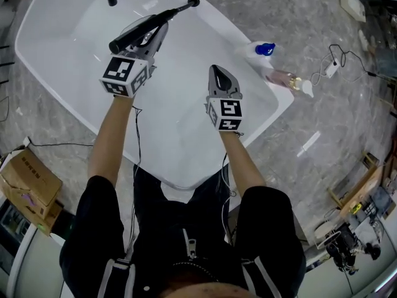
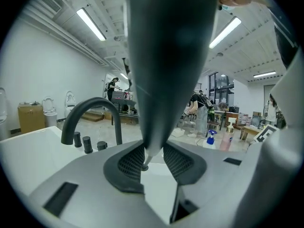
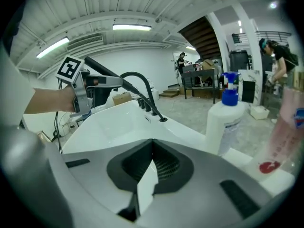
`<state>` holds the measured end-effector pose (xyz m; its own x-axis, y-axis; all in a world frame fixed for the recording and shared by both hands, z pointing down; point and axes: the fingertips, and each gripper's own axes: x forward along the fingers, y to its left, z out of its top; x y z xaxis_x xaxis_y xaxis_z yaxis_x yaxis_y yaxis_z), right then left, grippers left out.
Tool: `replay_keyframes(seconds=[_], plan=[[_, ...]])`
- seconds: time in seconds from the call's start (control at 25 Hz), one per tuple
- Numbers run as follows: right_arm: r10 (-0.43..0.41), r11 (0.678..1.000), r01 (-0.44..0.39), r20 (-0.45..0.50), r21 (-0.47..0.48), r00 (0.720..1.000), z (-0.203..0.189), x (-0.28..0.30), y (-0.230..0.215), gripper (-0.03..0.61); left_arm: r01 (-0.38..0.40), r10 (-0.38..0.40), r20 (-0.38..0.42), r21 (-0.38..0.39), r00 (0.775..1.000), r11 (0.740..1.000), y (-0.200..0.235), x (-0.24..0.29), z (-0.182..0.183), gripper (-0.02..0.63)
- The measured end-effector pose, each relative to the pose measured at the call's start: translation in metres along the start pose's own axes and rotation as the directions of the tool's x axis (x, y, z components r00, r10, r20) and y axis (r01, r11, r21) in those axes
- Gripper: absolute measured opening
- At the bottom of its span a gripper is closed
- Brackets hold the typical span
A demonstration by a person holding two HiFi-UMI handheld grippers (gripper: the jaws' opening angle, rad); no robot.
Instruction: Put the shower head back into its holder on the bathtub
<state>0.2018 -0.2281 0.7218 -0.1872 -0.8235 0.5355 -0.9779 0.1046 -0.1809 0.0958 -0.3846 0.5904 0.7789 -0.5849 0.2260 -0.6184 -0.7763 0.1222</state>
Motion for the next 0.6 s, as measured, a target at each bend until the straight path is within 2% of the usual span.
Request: replay_keyframes(seconds=[0.2,0.6], plan=[[0.001,1.0,-0.001,-0.003,-0.001,1.0,-0.008,-0.006,-0.005,0.006,0.01,-0.01,-0.017,0.012,1.0,1.0,-0.001,0.019,-0.009,0.141],[-0.016,0.998,0.017,-0.015,0.063,1.0,-0.024,-0.015,-0.017,0.006,-0.009,0.009,-0.039,-0.004,0.999,1.0,0.011,0.06,-0.022,0.141]])
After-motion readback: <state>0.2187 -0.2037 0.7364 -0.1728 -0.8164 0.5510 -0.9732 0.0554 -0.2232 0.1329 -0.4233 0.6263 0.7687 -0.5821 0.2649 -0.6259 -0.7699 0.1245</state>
